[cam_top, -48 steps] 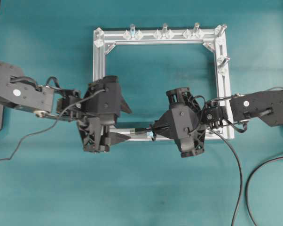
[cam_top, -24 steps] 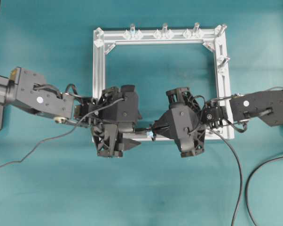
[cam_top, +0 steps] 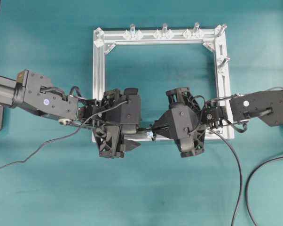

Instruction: Insert the wire through the string loop located in the center.

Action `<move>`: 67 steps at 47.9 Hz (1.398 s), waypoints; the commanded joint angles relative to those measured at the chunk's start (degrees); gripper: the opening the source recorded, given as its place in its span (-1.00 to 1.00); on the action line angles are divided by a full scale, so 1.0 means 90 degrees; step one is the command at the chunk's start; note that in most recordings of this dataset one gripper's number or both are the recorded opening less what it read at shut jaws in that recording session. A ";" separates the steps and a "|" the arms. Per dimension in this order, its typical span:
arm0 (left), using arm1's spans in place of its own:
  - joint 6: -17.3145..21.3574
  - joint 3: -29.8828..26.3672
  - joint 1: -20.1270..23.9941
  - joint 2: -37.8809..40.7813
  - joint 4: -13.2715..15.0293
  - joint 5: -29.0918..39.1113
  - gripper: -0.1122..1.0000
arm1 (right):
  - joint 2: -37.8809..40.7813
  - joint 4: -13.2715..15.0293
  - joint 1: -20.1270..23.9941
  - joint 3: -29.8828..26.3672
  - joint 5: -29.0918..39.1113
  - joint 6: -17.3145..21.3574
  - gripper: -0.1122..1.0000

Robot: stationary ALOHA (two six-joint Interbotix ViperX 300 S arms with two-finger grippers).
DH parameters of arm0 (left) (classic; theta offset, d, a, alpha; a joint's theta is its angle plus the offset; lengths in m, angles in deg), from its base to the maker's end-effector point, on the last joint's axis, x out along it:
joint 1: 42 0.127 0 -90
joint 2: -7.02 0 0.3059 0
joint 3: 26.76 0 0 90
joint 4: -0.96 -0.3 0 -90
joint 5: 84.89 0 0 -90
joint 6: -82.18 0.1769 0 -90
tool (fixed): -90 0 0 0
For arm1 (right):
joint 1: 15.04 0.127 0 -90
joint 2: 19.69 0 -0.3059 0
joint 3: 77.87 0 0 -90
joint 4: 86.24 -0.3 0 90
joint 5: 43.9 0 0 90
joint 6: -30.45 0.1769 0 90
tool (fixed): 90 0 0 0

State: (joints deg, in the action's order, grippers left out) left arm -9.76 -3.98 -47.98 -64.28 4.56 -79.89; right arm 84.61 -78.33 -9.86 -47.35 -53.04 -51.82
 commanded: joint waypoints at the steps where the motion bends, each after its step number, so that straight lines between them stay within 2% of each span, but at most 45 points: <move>1: -0.0010 -0.0137 0.0020 -0.0068 -0.0020 -0.0059 0.72 | -0.0078 -0.0010 -0.0010 -0.0156 -0.0068 -0.0010 -0.67; 9: -0.0010 -0.0137 0.0049 -0.0068 -0.0020 -0.0117 0.71 | -0.0078 -0.0010 0.0000 -0.0156 -0.0059 -0.0010 -0.67; 13: -0.0010 -0.0137 0.0059 -0.0068 -0.0020 -0.0117 0.59 | -0.0078 -0.0010 -0.0010 -0.0156 -0.0059 -0.0010 -0.67; 15: -0.0010 -0.0137 0.0059 -0.0078 -0.0020 -0.0117 0.45 | -0.0078 -0.0010 -0.0010 -0.0156 -0.0059 -0.0010 -0.67; 22: -0.0010 -0.0137 0.0039 -0.0078 -0.0020 -0.0176 -0.33 | -0.0078 -0.0010 -0.0010 -0.0156 -0.0068 -0.0010 -0.67; 24: -0.0010 -0.0127 0.0039 -0.0078 -0.0020 -0.0215 -0.47 | -0.0078 -0.0010 -0.0010 -0.0156 -0.0059 -0.0010 -0.67; 67: -0.0029 -0.0029 0.0020 -0.0098 -0.0020 -0.0225 -0.46 | -0.0078 -0.0010 0.0000 -0.0088 -0.0078 -0.0010 -0.67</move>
State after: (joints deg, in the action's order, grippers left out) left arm -9.76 -3.71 -47.72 -64.19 4.56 -81.64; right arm 84.61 -78.33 -9.94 -47.35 -53.04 -51.82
